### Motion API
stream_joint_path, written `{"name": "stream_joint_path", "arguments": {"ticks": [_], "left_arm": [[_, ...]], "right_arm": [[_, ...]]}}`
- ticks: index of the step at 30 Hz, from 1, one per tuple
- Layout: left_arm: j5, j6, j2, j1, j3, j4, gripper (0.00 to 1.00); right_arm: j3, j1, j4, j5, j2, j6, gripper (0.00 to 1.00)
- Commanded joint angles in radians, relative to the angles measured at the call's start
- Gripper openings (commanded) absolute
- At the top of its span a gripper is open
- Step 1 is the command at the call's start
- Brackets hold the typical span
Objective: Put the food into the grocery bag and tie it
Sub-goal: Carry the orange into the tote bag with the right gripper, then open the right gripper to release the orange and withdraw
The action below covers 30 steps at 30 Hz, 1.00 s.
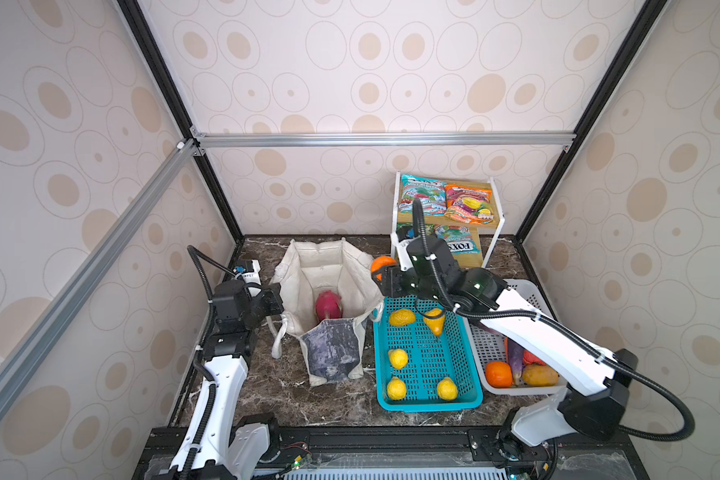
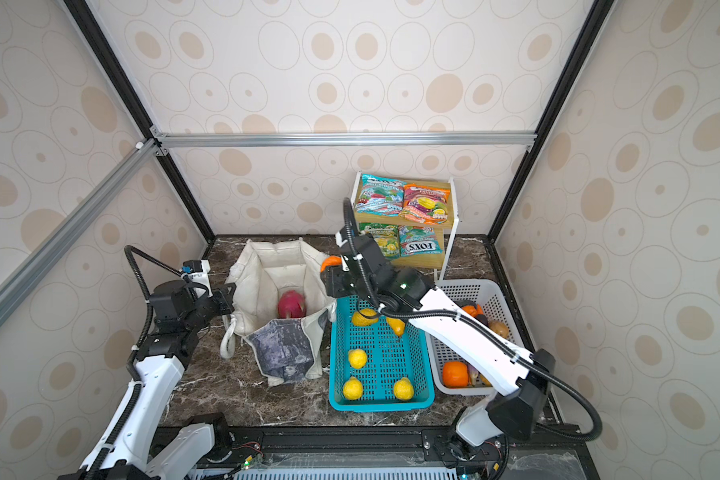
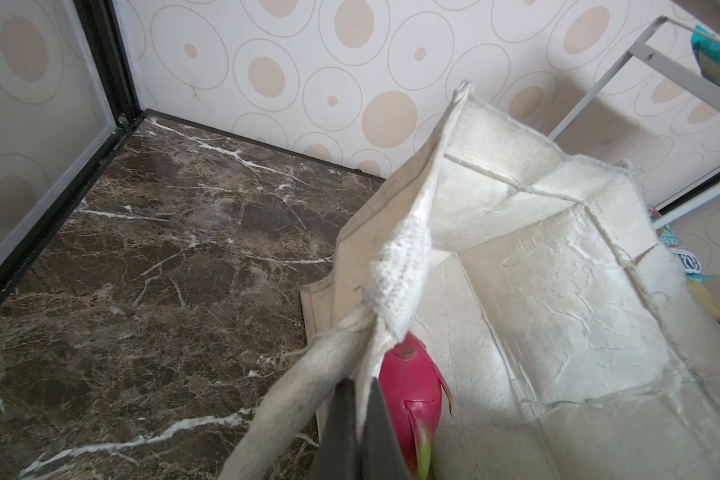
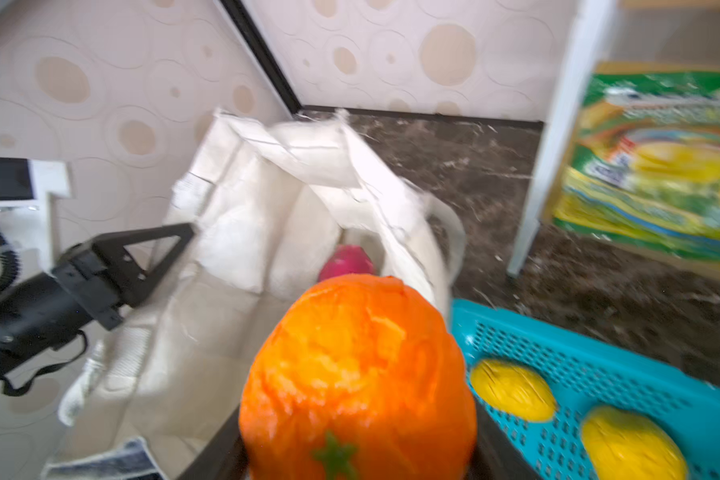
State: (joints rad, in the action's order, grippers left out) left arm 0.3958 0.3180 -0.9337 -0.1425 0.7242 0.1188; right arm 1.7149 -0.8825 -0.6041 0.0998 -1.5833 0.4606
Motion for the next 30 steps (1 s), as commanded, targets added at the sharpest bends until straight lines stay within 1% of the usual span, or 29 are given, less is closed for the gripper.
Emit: {"name": "stream_joint_path", "arguments": {"ticks": [1, 5, 9, 16, 19, 21, 22, 23, 24, 27, 28, 30], "left_arm": [[0.025, -0.001, 0.01, -0.005, 0.001, -0.027, 0.0], [0.037, 0.003, 0.008, -0.005, -0.003, -0.034, 0.0], [0.037, 0.004, 0.001, -0.005, 0.0, -0.032, 0.0], [0.035, 0.003, 0.002, -0.005, 0.0, -0.031, 0.0], [0.032, 0.003, 0.004, -0.005, 0.0, -0.028, 0.0], [0.032, 0.004, 0.006, -0.005, 0.001, -0.029, 0.0], [0.031, 0.003, 0.007, -0.005, 0.001, -0.028, 0.0], [0.028, 0.001, 0.007, -0.005, 0.001, -0.028, 0.0], [0.025, 0.002, 0.01, -0.005, 0.001, -0.028, 0.0], [0.011, -0.002, 0.013, -0.005, 0.004, -0.022, 0.0], [0.004, -0.002, 0.014, -0.006, 0.004, -0.021, 0.0], [-0.001, -0.003, 0.014, -0.006, 0.004, -0.019, 0.0]], "right_arm": [[0.144, -0.052, -0.106, -0.063, -0.173, -0.067, 0.56], [0.292, -0.08, -0.16, -0.13, -0.368, -0.06, 0.56], [0.364, -0.087, -0.199, -0.169, -0.514, -0.053, 0.56], [0.386, -0.087, -0.234, -0.156, -0.638, -0.033, 0.57], [0.414, -0.087, -0.273, -0.119, -0.68, -0.021, 0.61], [0.456, -0.089, -0.315, -0.104, -0.7, -0.022, 0.67], [0.471, -0.09, -0.329, -0.1, -0.701, -0.023, 0.72], [0.481, -0.09, -0.332, -0.1, -0.695, -0.026, 0.8], [0.486, -0.089, -0.328, -0.106, -0.684, -0.032, 0.85], [0.482, -0.091, -0.307, -0.121, -0.626, -0.034, 0.98], [0.474, -0.091, -0.297, -0.125, -0.596, -0.03, 1.0], [0.438, -0.09, -0.257, -0.129, -0.53, -0.024, 1.0]]}}
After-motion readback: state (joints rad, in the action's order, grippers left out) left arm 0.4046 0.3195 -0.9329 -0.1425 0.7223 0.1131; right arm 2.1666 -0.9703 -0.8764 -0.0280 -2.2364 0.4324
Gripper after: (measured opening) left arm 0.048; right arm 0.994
